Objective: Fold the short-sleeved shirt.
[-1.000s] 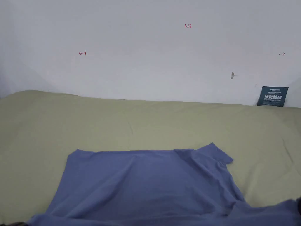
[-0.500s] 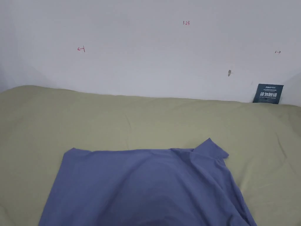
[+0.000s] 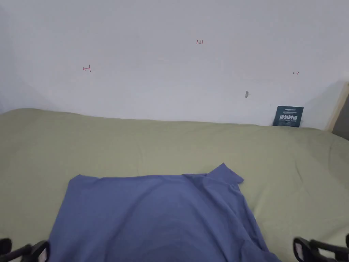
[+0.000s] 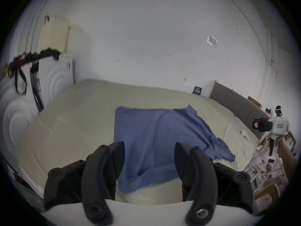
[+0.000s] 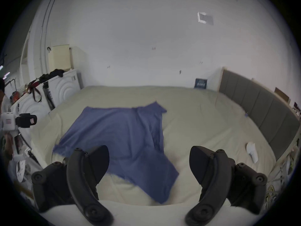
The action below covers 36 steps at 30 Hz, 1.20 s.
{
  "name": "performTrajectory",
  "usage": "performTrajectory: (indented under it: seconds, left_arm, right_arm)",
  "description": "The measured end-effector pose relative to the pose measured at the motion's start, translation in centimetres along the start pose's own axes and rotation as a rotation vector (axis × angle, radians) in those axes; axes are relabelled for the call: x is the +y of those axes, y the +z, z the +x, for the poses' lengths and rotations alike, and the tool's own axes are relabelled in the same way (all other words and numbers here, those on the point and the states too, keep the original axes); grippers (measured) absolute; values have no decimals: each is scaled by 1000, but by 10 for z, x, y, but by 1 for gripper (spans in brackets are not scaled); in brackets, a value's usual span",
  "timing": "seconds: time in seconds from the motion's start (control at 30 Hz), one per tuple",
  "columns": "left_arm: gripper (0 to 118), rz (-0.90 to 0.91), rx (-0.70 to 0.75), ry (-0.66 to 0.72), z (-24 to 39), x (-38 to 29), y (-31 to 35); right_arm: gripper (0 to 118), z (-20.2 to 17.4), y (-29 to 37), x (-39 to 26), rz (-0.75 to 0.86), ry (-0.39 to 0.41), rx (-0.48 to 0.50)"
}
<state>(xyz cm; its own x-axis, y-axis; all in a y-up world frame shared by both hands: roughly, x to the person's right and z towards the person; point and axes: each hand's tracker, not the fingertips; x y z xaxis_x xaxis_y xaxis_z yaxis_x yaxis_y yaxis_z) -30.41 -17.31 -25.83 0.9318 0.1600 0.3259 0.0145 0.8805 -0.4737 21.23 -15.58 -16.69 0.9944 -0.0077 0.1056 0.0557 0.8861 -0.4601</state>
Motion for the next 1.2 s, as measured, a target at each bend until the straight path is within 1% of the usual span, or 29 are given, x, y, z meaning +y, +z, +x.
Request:
performTrajectory:
  seconds: [0.03, 0.07, 0.13, 0.17, 0.23, 0.3, 0.33, 0.37, 0.4, 0.43, 0.47, 0.5, 0.53, 0.57, 0.6, 0.67, 0.7, 0.73, 0.8, 0.87, 0.93, 0.97, 1.0, 1.07, 1.1, 1.13, 1.17, 1.2]
  left_arm:
    - [68, 6, 21, -20, 15, 6, -5]
    - [68, 15, 35, -40, 31, 10, -10]
    - [68, 18, 61, -38, 51, 7, -21]
    - [68, 27, 75, -33, 64, 3, -24]
    - [68, 23, 111, -22, 85, -8, -23]
    - [68, 29, 104, 13, 100, -26, -13]
    - [68, 36, 99, 23, 105, -37, -9]
    - [68, 39, 109, 25, 110, -48, -5]
    - [67, 34, 130, 13, 114, -57, 0]
    - [63, 20, 154, 6, 116, -67, 3]
    - [51, 13, 163, 9, 117, -77, 6]
    - [26, 6, 166, 8, 116, -86, 9]
    - [0, -9, 189, 2, 117, -92, 11]
    - [0, -23, 231, -10, 117, -99, 13]
    - [0, -22, 235, -9, 117, -106, 15]
    - [0, -41, 209, -6, 114, -112, 18]
    - [0, -42, 224, -4, 114, -115, 18]
    - [0, -50, 224, -1, 111, -116, 18]
    - [0, -57, 219, 8, 107, -115, 19]
    - [0, -71, 236, 13, 94, -111, 16]
    - [0, -121, 228, 58, 67, -101, 11]
    - [6, -155, 253, 76, 52, -97, 7]
    - [10, -197, 247, 91, 34, -93, 2]
    - [17, -279, 304, 156, 5, -88, -8]
    - [32, -298, 302, 192, -8, -88, -13]
    - [66, -308, 302, 225, -19, -88, -19]
    - [84, -295, 289, 234, -26, -91, -24]
    - [93, -303, 257, 245, -28, -92, -29]
  right_arm:
    - [104, -19, 1, 8, 32, -6, -22]
    - [104, -32, 2, 11, 51, -27, -18]
    - [104, -55, 7, 9, 110, -41, -24]
    - [104, -67, 8, 2, 123, -65, -18]
    - [104, -87, 8, -10, 69, -73, 7]
    - [104, -106, 6, -29, 9, -66, 25]
    - [97, -114, 6, -39, -13, -63, 18]
    - [86, -121, 6, -49, -25, -66, 18]
    - [70, -125, 7, -61, -40, -72, 40]
    - [49, -133, 5, -71, -68, -83, 46]
    - [32, -138, 5, -80, -94, -83, 35]
    - [19, -144, 5, -89, -100, -80, 29]
    - [12, -150, 5, -98, -109, -76, 14]
    - [9, -156, 6, -104, -105, -72, 20]
    - [3, -160, 8, -111, -105, -66, 30]
    - [1, -170, 10, -119, -91, -36, 29]
    - [1, -173, 12, -121, -81, -18, 29]
    - [0, -175, 13, -120, -74, -21, 58]
    - [0, -176, 14, -117, -64, -19, 67]
    - [1, -174, 15, -111, -46, -11, 79]
    - [1, -161, 19, -103, -18, -1, 88]
    - [1, -156, 20, -99, -3, -1, 70]
    - [1, -147, 21, -95, 2, -2, 58]
    - [1, -130, 21, -89, 9, -9, 25]
    - [1, -122, 20, -86, 11, -16, 9]
    - [1, -113, 19, -84, 14, -33, -1]
    - [1, -104, 18, -82, 13, -59, -12]
    - [1, -97, 17, -80, 5, -78, -17]
